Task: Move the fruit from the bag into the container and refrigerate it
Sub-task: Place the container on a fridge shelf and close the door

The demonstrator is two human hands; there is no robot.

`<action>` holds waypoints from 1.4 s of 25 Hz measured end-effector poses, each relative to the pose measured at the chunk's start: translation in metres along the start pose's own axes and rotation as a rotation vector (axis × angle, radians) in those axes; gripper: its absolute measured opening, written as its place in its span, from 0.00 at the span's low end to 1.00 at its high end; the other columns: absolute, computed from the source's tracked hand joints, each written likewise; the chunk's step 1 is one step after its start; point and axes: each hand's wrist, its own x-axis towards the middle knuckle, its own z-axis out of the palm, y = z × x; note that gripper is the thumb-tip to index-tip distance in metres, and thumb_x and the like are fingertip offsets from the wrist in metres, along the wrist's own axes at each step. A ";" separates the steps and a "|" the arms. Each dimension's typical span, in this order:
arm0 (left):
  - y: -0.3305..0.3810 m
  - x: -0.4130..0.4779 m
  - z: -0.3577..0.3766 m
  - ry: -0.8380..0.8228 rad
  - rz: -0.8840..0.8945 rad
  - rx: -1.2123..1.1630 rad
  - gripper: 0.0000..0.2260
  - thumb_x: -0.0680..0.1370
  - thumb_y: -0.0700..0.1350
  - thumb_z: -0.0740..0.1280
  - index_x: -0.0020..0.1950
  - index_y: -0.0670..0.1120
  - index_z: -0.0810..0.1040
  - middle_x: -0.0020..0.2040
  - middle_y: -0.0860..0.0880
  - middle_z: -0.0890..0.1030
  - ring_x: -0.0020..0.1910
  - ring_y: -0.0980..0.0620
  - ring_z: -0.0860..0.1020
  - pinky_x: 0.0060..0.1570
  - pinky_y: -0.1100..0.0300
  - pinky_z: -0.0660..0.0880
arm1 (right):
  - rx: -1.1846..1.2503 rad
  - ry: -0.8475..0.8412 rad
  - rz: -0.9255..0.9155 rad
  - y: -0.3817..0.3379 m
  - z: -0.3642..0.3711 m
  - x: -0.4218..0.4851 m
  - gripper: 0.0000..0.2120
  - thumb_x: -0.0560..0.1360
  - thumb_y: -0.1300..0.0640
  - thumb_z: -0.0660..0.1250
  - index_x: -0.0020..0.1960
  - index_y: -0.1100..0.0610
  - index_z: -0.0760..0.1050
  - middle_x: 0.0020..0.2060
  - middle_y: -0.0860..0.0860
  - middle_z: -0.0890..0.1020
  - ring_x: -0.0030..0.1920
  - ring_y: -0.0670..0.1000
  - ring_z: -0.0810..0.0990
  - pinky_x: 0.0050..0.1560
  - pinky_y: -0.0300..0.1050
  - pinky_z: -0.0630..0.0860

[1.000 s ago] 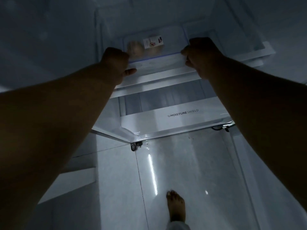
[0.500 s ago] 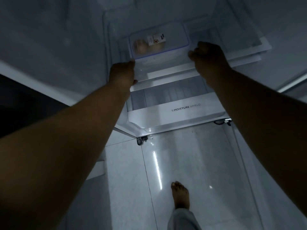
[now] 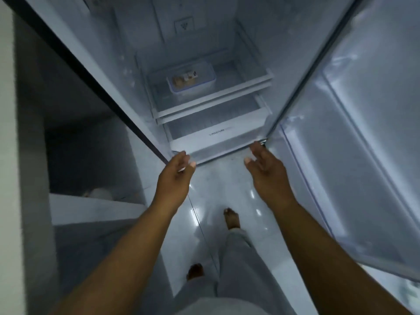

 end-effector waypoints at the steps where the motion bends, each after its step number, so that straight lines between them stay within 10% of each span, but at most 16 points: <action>1: -0.003 -0.032 -0.001 -0.049 -0.009 0.005 0.19 0.77 0.55 0.66 0.68 0.57 0.71 0.57 0.64 0.76 0.53 0.70 0.73 0.46 0.75 0.67 | 0.001 0.032 0.029 0.003 -0.008 -0.041 0.23 0.77 0.52 0.68 0.71 0.50 0.70 0.67 0.43 0.75 0.63 0.43 0.74 0.50 0.16 0.65; 10: 0.003 -0.207 0.044 -0.665 0.096 0.237 0.17 0.77 0.47 0.68 0.66 0.53 0.74 0.59 0.57 0.80 0.56 0.63 0.78 0.55 0.71 0.71 | 0.099 0.293 0.312 0.042 -0.102 -0.305 0.17 0.76 0.54 0.70 0.64 0.51 0.77 0.56 0.46 0.84 0.51 0.39 0.82 0.44 0.29 0.77; 19: 0.074 -0.248 0.206 -0.888 0.352 0.416 0.19 0.78 0.49 0.67 0.68 0.53 0.71 0.60 0.57 0.77 0.54 0.60 0.77 0.46 0.75 0.70 | 0.148 0.785 0.334 0.087 -0.267 -0.336 0.18 0.76 0.52 0.69 0.65 0.51 0.75 0.55 0.48 0.83 0.56 0.51 0.81 0.65 0.56 0.75; 26: 0.103 -0.250 0.332 -0.991 0.734 0.796 0.28 0.79 0.53 0.63 0.77 0.50 0.58 0.78 0.50 0.59 0.74 0.47 0.63 0.71 0.51 0.64 | 0.110 0.963 0.183 0.066 -0.381 -0.289 0.29 0.75 0.43 0.67 0.72 0.52 0.67 0.65 0.46 0.77 0.59 0.47 0.79 0.63 0.47 0.75; 35: 0.085 -0.242 0.347 -0.824 0.918 0.980 0.19 0.79 0.51 0.63 0.67 0.45 0.71 0.69 0.48 0.70 0.64 0.45 0.72 0.57 0.52 0.73 | -0.040 0.940 0.070 0.076 -0.385 -0.289 0.25 0.73 0.45 0.71 0.68 0.51 0.70 0.62 0.45 0.78 0.57 0.44 0.78 0.53 0.36 0.75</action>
